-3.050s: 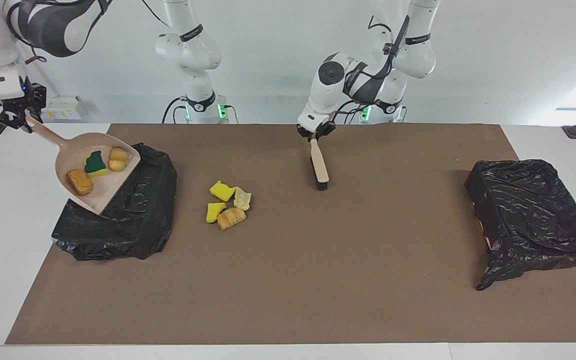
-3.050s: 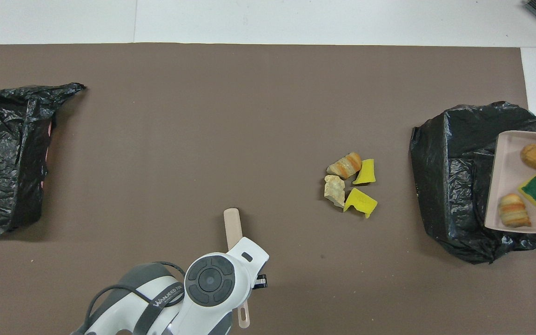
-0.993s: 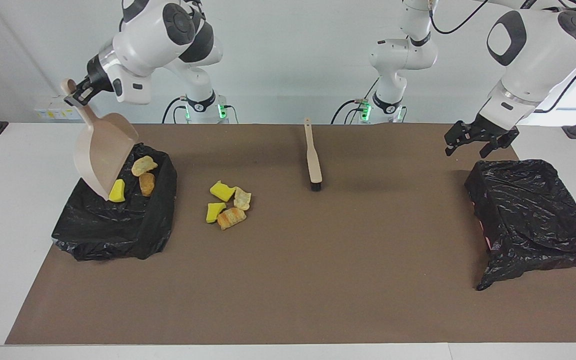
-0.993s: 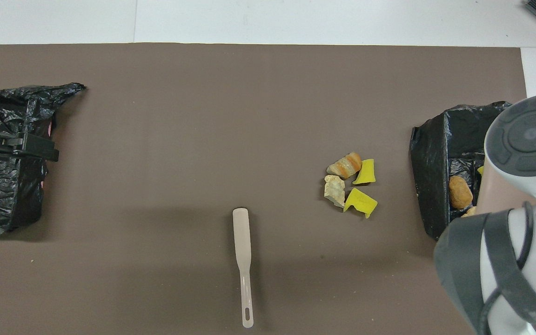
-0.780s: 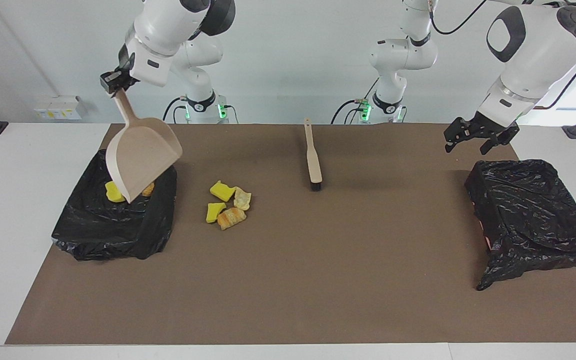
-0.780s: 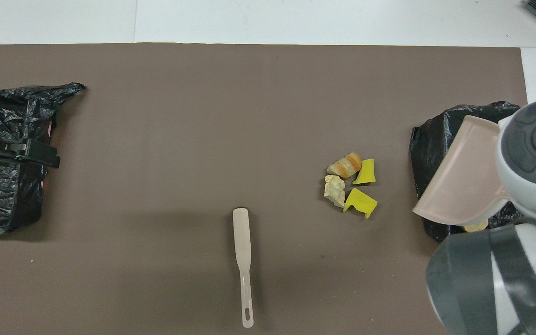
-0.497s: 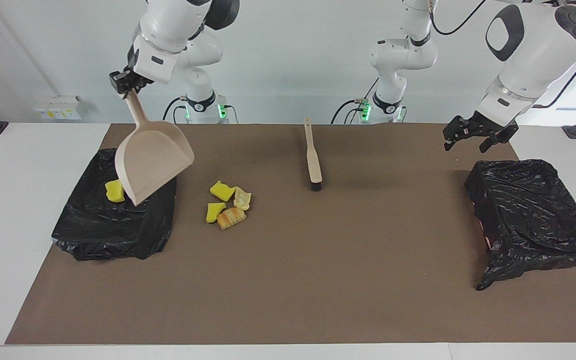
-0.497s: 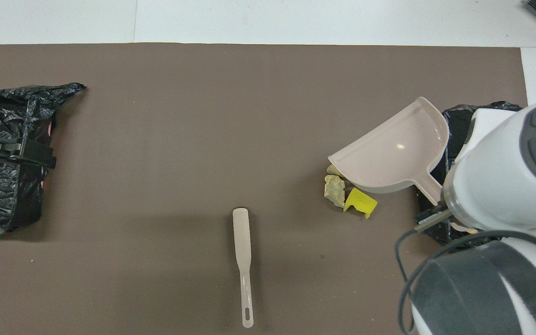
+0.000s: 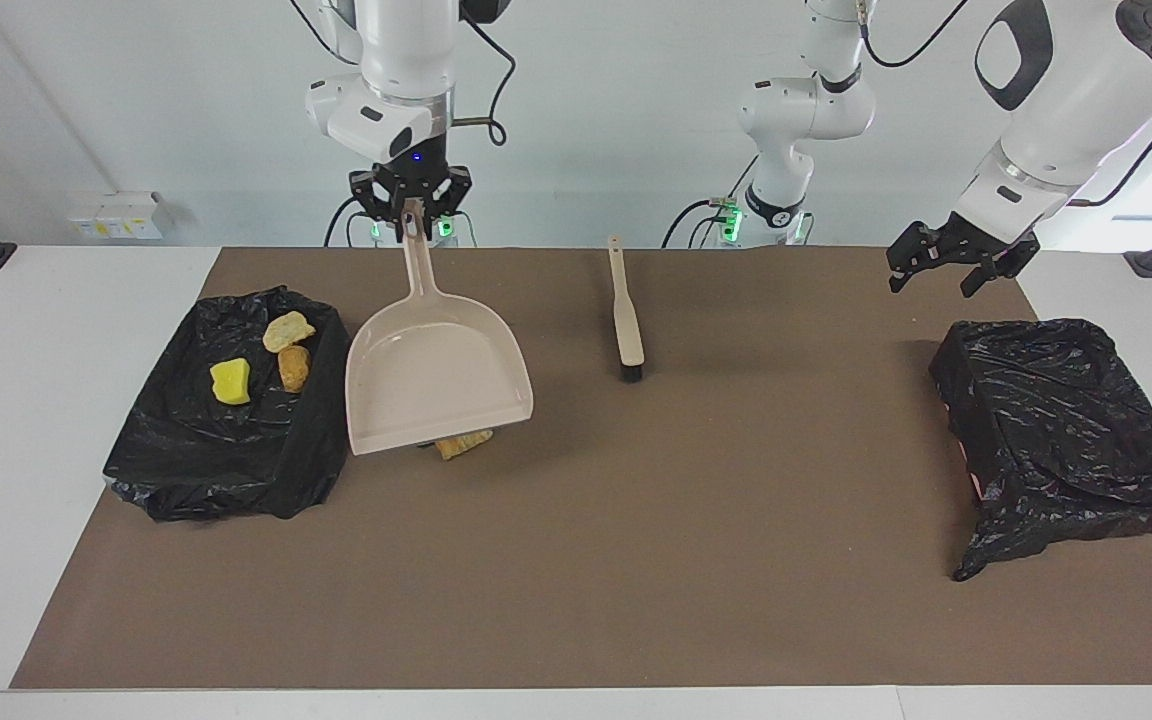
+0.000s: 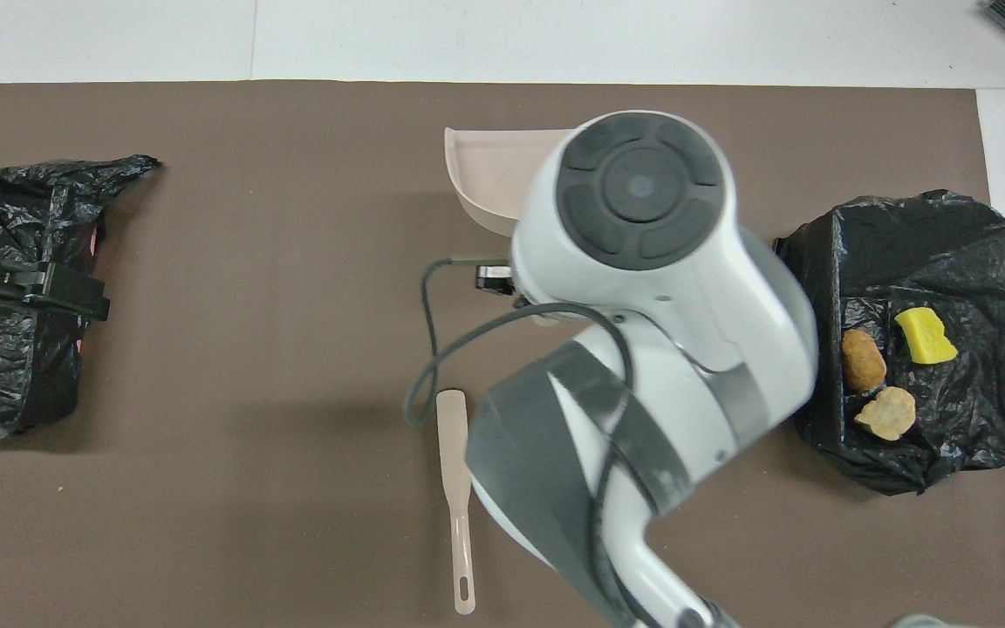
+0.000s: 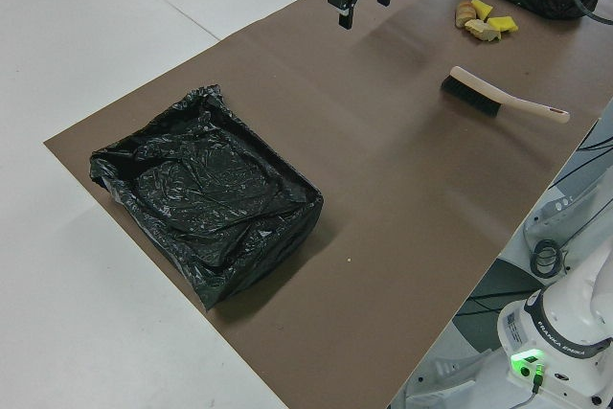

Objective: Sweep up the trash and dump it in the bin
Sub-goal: 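Set the dustpan down on the mat and open the right gripper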

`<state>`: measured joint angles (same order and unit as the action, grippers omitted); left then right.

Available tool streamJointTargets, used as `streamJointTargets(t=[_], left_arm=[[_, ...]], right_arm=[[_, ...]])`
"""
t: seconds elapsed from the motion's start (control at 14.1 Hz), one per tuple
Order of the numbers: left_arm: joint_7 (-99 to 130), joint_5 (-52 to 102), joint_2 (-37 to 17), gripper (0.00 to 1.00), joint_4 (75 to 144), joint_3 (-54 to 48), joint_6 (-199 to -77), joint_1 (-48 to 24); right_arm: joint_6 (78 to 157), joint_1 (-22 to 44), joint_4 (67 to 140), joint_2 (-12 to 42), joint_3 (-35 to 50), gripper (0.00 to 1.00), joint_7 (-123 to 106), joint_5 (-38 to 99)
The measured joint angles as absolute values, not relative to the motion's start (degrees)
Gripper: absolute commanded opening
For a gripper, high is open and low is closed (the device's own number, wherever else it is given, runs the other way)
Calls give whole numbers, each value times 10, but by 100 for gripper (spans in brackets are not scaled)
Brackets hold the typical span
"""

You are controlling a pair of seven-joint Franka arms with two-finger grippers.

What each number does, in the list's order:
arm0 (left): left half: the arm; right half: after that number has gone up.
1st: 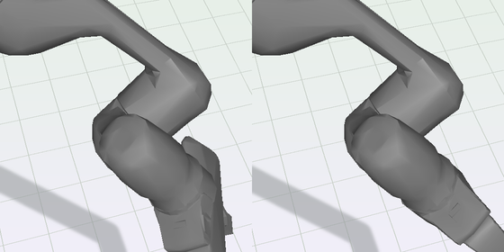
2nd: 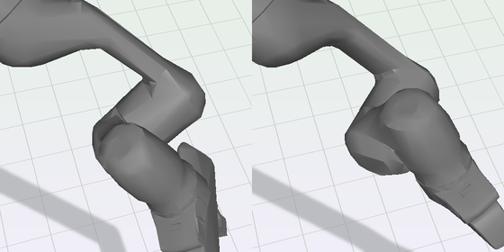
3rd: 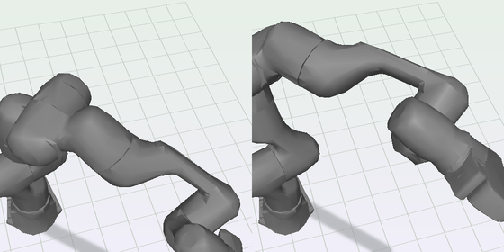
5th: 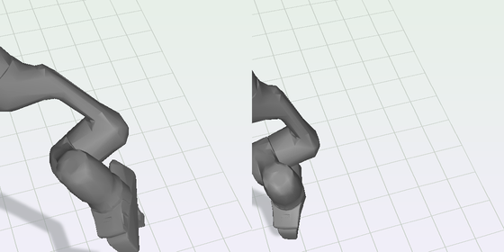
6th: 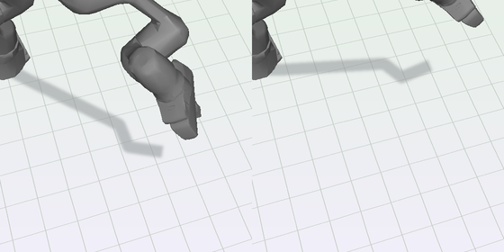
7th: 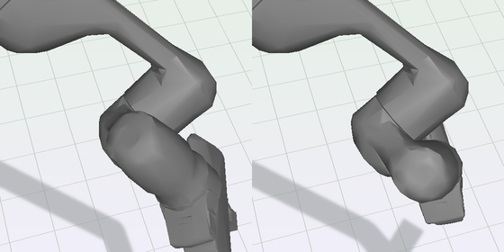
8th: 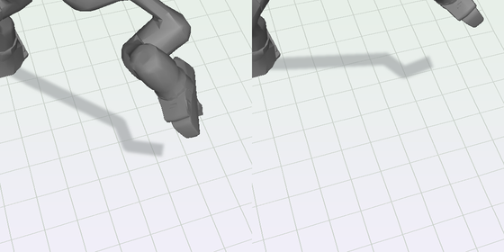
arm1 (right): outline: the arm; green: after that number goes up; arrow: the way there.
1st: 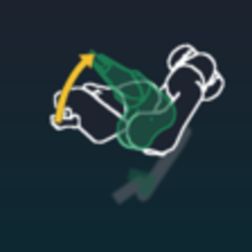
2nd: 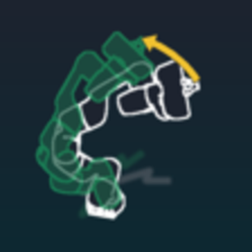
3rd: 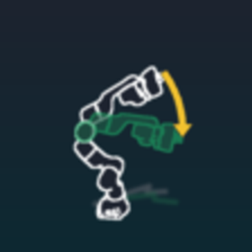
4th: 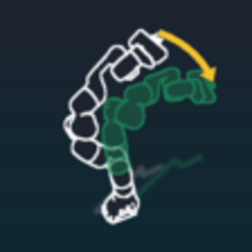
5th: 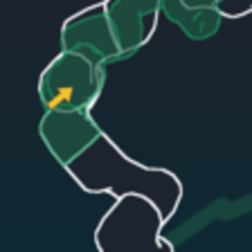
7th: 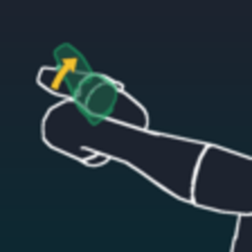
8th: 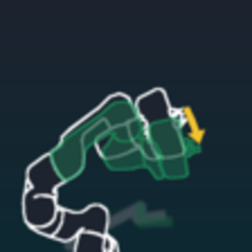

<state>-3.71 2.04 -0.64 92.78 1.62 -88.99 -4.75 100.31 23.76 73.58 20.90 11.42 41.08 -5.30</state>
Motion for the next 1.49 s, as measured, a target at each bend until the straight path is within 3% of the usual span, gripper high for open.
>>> streamJointTargets(t=[0.28,0.71,1.06,1.35,1.49], left_arm=[[-39,19,-6,100,930,12,-890,-51],[-40,16,1,100,949,9,-901,-59],[-40,16,3,100,951,9,-901,-59],[-40,16,3,100,952,9,-902,-63],[-40,16,4,100,952,9,-902,-63]], right_arm=[[1114,254,689,309,115,0,476,-28],[1195,280,723,350,116,0,480,-29],[1218,288,758,358,116,0,480,-46],[1264,284,783,370,115,58,480,-49],[1269,282,785,376,115,100,480,-49]])
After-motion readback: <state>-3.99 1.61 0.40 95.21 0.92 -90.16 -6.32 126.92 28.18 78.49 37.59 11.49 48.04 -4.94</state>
